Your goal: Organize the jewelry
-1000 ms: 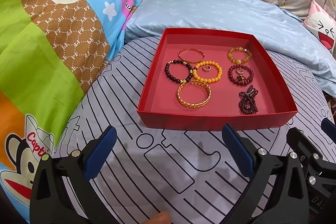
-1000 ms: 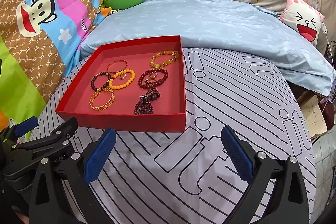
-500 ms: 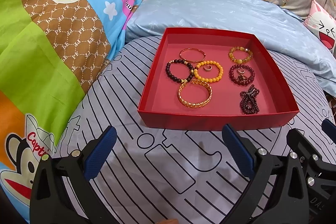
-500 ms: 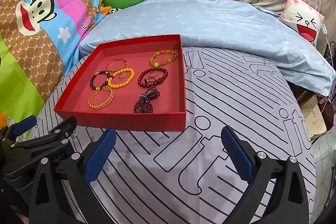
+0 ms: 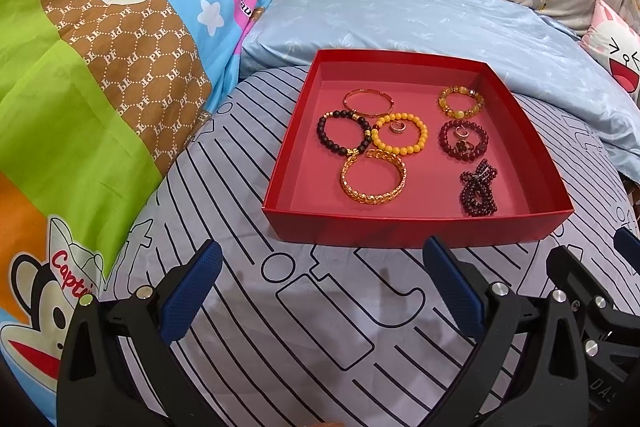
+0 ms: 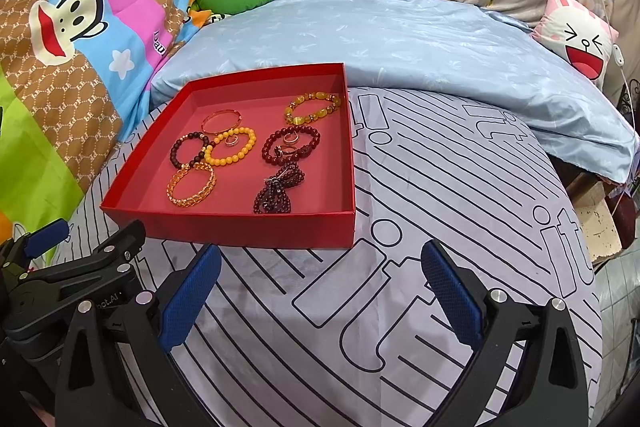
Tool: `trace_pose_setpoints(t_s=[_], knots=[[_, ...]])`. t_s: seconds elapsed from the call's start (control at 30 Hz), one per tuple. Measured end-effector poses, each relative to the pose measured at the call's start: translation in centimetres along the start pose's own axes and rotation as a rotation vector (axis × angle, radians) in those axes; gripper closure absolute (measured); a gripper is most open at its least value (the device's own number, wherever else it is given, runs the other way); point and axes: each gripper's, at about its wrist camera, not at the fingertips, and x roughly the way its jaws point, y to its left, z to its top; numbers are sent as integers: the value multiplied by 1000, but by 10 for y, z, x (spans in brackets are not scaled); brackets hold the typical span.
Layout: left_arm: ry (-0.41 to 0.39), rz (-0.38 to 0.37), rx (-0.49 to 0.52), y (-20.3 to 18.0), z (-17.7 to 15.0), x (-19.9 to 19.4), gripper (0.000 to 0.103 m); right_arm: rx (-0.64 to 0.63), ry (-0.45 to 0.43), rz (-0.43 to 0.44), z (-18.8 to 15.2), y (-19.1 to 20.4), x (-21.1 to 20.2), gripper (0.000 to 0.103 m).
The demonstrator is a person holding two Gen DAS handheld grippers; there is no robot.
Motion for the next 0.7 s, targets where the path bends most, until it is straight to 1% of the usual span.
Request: trace_pose_setpoints(t_s=[0.7], knots=[[9, -10, -7, 0, -2, 4, 7, -6, 3, -11, -4, 2, 2, 6]])
